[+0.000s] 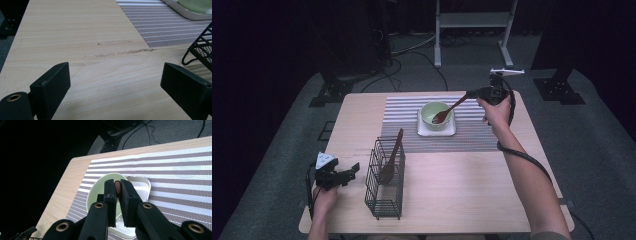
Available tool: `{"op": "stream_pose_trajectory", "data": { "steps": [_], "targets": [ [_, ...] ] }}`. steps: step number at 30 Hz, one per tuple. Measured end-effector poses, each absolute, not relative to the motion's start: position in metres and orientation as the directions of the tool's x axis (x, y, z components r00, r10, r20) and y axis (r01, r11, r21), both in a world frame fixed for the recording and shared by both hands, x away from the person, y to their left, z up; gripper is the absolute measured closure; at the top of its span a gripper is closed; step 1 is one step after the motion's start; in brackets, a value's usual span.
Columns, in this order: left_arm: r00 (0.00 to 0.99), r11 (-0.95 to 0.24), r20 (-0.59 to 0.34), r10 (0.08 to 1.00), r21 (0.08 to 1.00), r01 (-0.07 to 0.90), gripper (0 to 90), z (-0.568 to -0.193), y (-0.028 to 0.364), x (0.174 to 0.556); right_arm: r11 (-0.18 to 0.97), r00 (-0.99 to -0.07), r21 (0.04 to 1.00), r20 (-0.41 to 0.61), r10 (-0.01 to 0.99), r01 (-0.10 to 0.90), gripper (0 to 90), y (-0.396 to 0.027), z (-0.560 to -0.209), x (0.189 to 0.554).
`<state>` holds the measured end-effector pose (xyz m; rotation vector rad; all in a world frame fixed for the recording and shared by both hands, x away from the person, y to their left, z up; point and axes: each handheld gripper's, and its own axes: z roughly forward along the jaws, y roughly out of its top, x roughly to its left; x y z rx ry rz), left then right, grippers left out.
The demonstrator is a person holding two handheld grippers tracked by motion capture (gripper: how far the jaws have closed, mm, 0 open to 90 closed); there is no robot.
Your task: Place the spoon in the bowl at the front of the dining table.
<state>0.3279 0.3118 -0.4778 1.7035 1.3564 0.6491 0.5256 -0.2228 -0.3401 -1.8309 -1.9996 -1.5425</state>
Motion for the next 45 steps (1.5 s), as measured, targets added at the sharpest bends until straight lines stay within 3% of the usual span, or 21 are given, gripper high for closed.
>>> {"op": "stream_pose_trajectory", "data": {
  "steps": [45],
  "targets": [
    [0.277,-0.052,-0.109,0.955,0.855,0.516,8.3,-0.478,0.312,0.328,-0.229,-0.23,0.542,0.649,0.725,0.809,82.8,-0.229,-0.389,0.537]
  ]
}}
